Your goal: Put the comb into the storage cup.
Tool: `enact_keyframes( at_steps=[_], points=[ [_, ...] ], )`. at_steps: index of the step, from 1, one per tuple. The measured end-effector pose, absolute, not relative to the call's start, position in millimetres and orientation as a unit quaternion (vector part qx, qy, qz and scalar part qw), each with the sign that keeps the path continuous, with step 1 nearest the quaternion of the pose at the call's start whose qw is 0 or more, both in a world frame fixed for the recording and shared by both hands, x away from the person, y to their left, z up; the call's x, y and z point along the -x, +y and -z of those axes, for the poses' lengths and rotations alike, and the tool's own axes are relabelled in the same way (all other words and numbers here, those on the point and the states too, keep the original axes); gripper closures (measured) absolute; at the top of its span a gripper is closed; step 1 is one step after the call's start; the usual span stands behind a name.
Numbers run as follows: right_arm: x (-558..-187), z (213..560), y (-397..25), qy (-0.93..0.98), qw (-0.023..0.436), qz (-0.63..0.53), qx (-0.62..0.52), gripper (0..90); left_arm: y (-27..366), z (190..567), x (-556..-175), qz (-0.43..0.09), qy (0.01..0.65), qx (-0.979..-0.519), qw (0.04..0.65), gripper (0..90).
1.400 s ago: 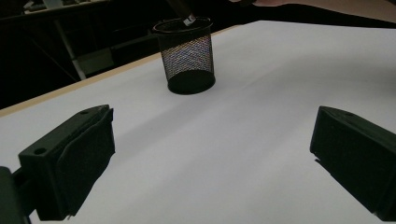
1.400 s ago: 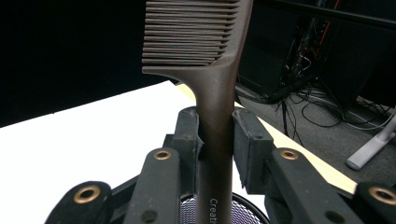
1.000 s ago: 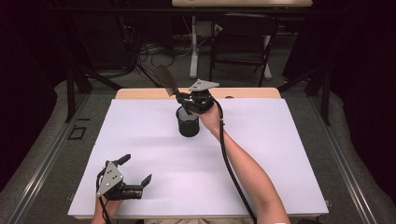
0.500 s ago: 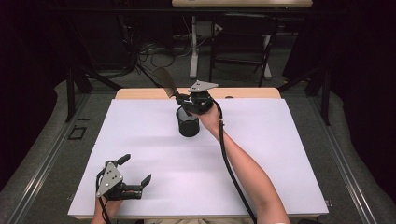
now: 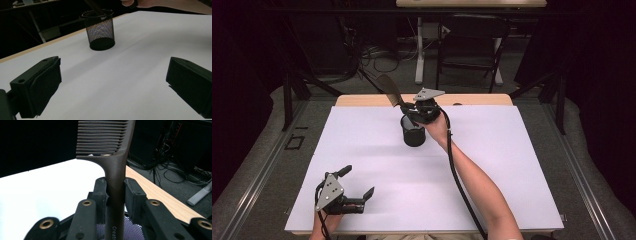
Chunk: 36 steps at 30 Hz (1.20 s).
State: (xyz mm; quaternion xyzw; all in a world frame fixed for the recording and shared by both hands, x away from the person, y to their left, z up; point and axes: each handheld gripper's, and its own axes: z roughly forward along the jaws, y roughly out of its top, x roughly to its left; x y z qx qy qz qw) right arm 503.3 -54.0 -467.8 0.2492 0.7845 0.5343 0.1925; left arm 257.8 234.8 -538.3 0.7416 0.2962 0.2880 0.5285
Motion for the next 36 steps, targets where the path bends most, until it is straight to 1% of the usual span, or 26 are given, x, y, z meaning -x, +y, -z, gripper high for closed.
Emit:
enact_keyframes(
  at_steps=[36],
  points=[
    [-502.6,482.2,-61.1,0.789,0.191,-0.526,-0.254,72.6,235.4,538.1,-257.6,-0.29,0.295,-0.742,0.528,0.0]
  ],
)
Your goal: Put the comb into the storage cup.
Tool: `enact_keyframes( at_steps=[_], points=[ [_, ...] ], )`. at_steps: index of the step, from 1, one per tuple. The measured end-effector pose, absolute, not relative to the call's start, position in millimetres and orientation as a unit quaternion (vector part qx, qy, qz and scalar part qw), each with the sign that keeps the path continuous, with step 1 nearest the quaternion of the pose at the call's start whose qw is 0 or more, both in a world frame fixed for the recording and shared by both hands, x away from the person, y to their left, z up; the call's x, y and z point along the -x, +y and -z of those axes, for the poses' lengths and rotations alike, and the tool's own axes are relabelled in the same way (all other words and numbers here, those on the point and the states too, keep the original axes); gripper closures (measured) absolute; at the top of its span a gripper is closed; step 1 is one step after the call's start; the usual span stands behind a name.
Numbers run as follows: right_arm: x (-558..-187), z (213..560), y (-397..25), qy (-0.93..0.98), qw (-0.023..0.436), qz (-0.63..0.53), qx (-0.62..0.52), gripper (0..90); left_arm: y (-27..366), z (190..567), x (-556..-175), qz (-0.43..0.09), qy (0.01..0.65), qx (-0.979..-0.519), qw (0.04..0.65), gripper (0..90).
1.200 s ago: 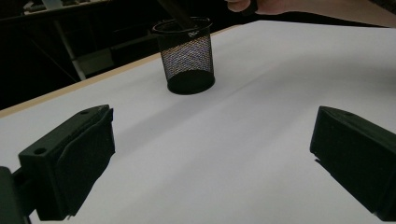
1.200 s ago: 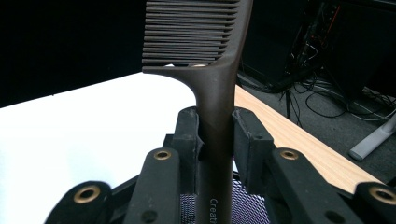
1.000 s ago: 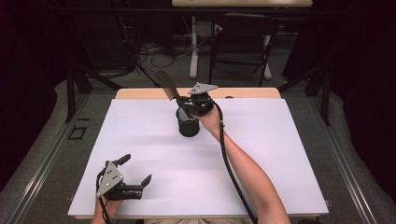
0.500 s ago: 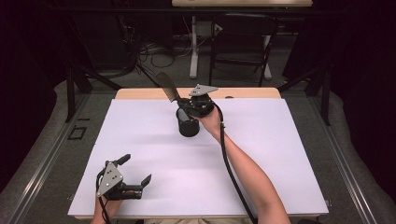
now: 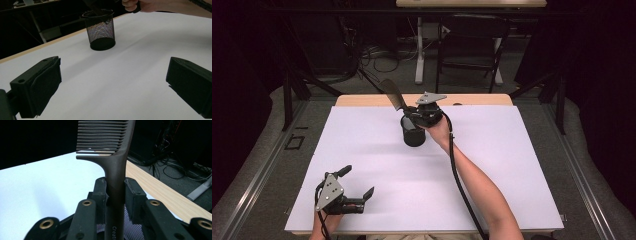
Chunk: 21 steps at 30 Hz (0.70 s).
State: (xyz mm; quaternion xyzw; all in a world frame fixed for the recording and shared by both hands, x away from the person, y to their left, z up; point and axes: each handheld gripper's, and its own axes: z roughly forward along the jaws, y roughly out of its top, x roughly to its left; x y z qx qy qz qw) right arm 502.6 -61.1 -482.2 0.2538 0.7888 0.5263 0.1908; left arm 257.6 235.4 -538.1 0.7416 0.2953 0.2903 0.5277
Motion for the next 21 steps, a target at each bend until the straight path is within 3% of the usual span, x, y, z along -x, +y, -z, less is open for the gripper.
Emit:
enact_keyframes(
  at_steps=[21],
  points=[
    [-502.2,486.7,-61.7,0.794,0.191,-0.52,-0.252,72.6,235.3,538.4,-258.0,-0.288,0.297,-0.74,0.53,0.0]
  ],
)
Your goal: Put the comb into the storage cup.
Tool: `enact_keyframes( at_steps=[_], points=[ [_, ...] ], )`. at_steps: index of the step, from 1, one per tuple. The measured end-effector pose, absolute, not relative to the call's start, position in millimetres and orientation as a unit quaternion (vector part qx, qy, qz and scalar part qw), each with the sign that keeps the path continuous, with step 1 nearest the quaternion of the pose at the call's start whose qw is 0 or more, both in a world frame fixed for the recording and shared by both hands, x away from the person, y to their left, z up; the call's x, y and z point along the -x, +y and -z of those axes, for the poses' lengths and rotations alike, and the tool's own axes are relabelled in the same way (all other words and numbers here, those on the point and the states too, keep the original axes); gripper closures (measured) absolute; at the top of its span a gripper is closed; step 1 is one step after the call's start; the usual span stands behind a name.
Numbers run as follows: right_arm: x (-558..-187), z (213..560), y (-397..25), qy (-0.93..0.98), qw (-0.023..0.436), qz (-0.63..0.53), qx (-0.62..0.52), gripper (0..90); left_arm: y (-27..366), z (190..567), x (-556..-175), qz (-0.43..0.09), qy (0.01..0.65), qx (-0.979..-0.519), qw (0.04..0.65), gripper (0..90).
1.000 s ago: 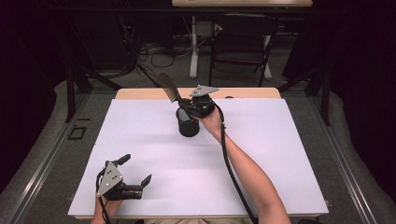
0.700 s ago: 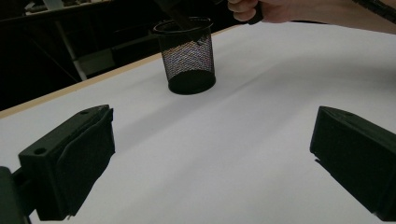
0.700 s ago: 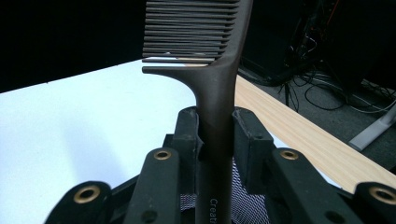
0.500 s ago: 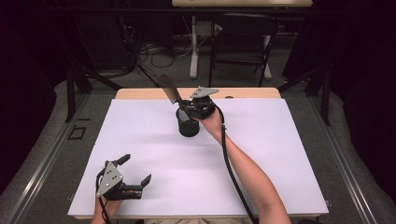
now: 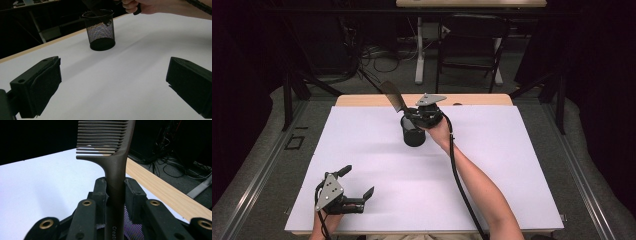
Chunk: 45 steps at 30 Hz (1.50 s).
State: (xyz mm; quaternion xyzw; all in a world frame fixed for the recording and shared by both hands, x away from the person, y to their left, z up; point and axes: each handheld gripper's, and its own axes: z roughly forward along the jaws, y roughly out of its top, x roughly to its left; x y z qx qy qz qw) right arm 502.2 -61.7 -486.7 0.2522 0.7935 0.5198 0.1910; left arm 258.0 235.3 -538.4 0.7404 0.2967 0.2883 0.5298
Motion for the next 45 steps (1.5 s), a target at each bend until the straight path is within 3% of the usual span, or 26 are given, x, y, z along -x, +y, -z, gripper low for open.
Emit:
enact_keyframes(
  at_steps=[39,42,45],
  points=[
    [-500.3,495.5,-61.5,0.807,0.192,-0.498,-0.252,71.7,235.9,538.0,-257.4,-0.291,0.296,-0.739,0.53,0.0],
    [-499.9,495.7,-61.8,0.808,0.19,-0.494,-0.257,65.7,236.2,537.6,-257.2,-0.292,0.296,-0.739,0.53,0.0],
    [-497.8,492.0,-64.2,0.81,0.189,-0.489,-0.263,53.0,236.0,536.9,-255.9,-0.293,0.295,-0.739,0.53,0.0]
  ],
)
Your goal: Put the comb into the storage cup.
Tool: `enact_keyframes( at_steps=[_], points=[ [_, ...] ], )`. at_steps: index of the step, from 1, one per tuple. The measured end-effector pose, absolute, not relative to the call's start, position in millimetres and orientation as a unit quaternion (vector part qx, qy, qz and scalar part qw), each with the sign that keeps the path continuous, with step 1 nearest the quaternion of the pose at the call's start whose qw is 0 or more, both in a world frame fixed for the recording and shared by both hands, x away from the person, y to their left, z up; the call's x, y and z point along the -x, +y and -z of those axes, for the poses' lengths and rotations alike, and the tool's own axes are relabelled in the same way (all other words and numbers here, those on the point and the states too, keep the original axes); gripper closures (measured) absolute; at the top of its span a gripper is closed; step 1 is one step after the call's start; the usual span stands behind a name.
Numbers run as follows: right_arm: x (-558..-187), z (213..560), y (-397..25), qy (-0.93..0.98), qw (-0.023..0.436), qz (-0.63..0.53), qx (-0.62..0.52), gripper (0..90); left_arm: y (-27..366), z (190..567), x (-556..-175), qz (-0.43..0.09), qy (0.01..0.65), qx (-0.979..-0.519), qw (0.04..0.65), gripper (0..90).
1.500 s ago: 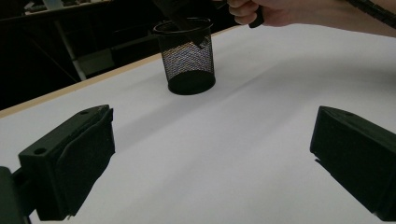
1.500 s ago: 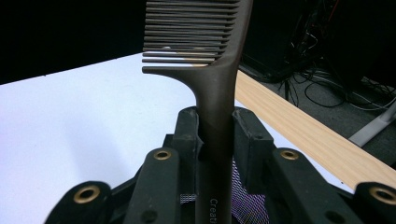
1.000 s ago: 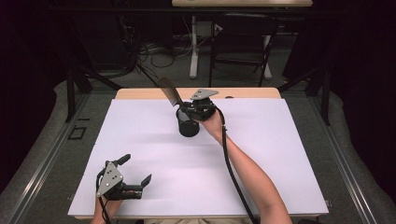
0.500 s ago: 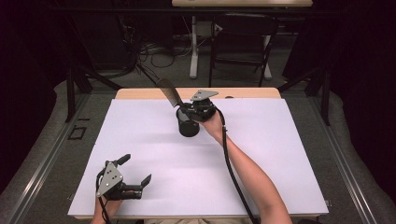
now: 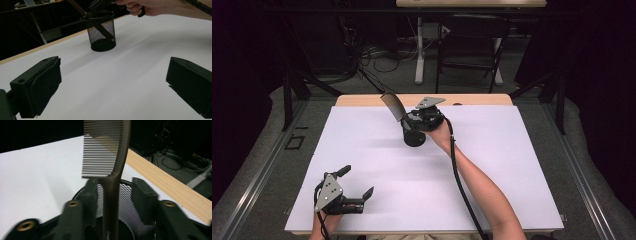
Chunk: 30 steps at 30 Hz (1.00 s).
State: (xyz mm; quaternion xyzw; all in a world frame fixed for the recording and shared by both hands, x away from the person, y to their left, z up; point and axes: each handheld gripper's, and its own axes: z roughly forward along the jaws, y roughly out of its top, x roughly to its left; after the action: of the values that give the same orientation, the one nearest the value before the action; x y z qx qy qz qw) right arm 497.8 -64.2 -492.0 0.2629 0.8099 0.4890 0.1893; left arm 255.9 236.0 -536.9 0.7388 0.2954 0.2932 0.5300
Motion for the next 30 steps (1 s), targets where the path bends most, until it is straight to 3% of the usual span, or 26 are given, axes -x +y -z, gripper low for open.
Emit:
enact_keyframes(
  at_steps=[7,11,19,30],
  points=[
    [-491.8,477.3,-73.4,0.821,0.173,-0.478,-0.259,25.8,234.7,537.0,-256.4,-0.292,0.294,-0.74,0.53,0.0],
    [-487.1,469.8,-77.4,0.828,0.165,-0.472,-0.254,16.4,234.5,537.3,-256.8,-0.292,0.294,-0.74,0.53,0.0],
    [-479.8,461.8,-84.9,0.84,0.139,-0.465,-0.245,4.6,235.2,537.4,-257.0,-0.293,0.296,-0.739,0.529,0.0],
    [-469.3,455.0,-95.1,0.85,0.127,-0.452,-0.239,0.0,234.7,537.3,-256.1,-0.295,0.296,-0.741,0.526,0.0]
  ],
)
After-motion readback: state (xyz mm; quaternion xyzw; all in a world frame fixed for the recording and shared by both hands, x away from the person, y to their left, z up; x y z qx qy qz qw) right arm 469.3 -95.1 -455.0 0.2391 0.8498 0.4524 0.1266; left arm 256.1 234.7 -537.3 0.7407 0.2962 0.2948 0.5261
